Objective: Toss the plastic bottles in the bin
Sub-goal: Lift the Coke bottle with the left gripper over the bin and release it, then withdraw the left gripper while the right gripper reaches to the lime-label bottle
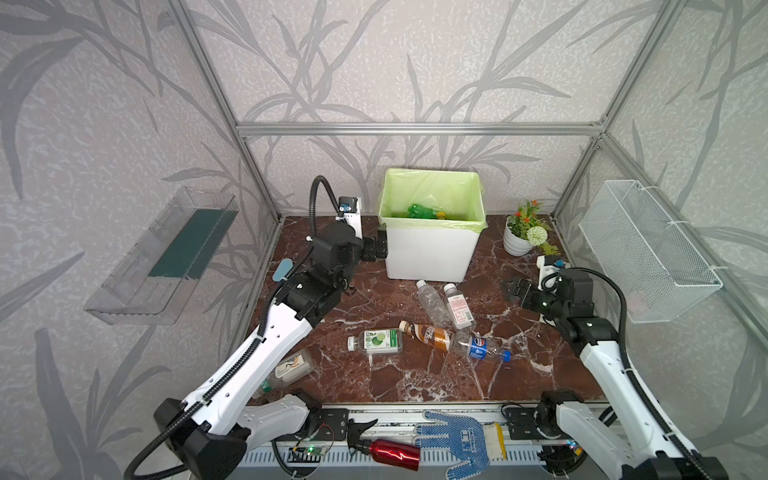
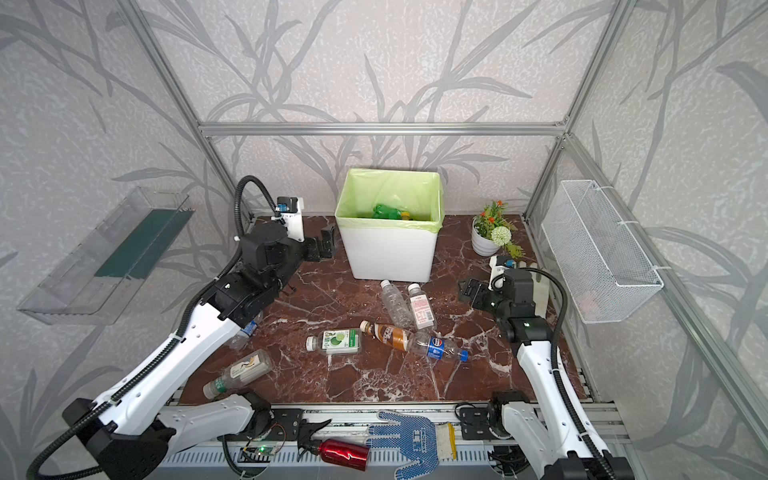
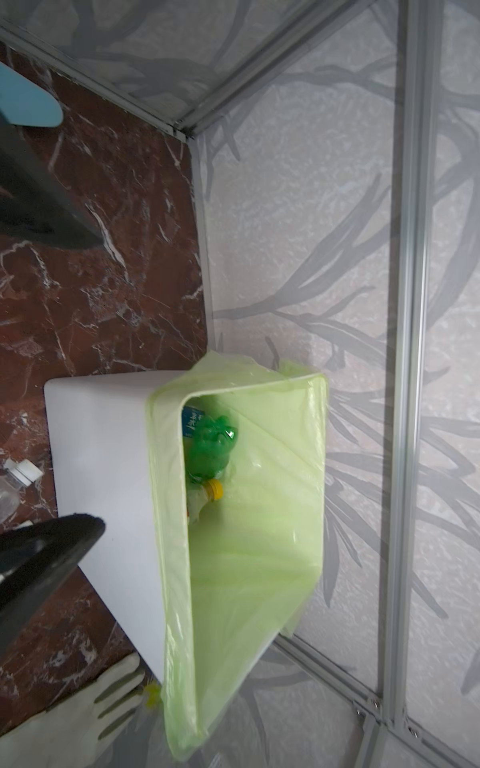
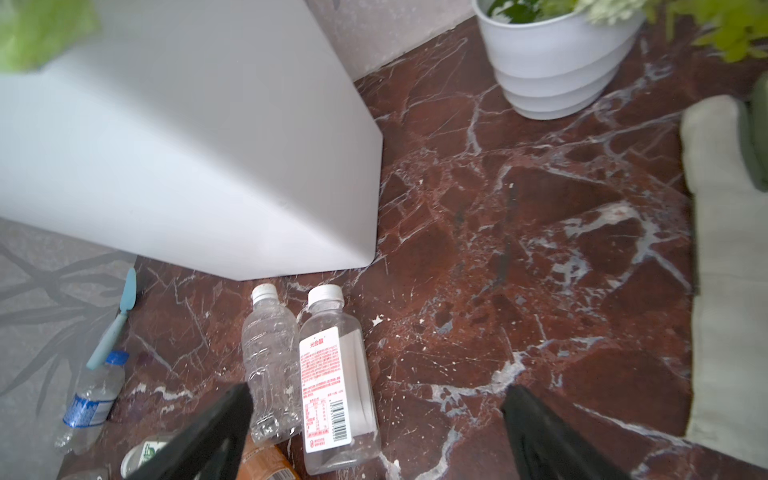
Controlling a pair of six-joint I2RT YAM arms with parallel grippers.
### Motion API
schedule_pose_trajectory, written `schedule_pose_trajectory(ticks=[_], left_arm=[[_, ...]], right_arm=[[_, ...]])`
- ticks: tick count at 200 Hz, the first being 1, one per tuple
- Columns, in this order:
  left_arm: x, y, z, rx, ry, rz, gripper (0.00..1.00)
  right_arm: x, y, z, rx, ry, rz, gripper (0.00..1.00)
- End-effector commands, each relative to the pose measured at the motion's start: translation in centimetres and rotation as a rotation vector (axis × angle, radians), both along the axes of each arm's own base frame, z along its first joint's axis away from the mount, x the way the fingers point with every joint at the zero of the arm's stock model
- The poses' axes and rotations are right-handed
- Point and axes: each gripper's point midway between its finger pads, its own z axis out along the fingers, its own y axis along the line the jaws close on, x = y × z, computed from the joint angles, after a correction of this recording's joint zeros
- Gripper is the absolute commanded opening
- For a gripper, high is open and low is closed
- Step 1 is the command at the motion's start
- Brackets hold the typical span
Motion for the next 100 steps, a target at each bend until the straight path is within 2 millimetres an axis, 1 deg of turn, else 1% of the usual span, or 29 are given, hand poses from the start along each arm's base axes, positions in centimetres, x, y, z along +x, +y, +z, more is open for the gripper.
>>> schedule_pose_trajectory(ticks=[1, 13, 25, 45, 59, 70, 91, 100], left_arm=[[-1.3, 3.8, 0.1, -0.089, -0.007, 0.119, 0.99], [-1.5, 5.5, -1.5, -0.101, 0.029, 0.165, 0.99], [-1.7, 7.1, -3.4, -0.101, 0.070, 0.216, 0.99], [-2.4, 9.5, -6.3, -0.097, 0.136, 0.297, 0.99], [-3.0, 10.9, -8.2, -0.106, 0.174, 0.342, 0.99], [-3.5, 11.7, -9.6, -0.117, 0.199, 0.371, 0.99], [-4.5, 13.3, -12.2, -0.134, 0.248, 0.435, 0.99], [-4.9, 13.9, -13.2, -0.145, 0.270, 0.463, 0.99]], right_arm=[[0.8, 2.9, 1.7, -0.054, -0.085, 0.087, 0.95], [0.8, 6.0, 2.3, -0.083, -0.128, 0.189, 0.95], [0.3, 9.7, 2.6, -0.125, -0.164, 0.320, 0.97], [-1.1, 16.1, 2.1, -0.239, -0.192, 0.556, 0.99], [-2.5, 20.3, 0.9, -0.320, -0.191, 0.714, 0.99], [-3.6, 23.1, -0.3, -0.378, -0.183, 0.824, 0.99], [-6.0, 27.9, -2.4, -0.473, -0.182, 1.014, 0.99], [-7.2, 29.6, -3.5, -0.516, -0.184, 1.097, 0.99]])
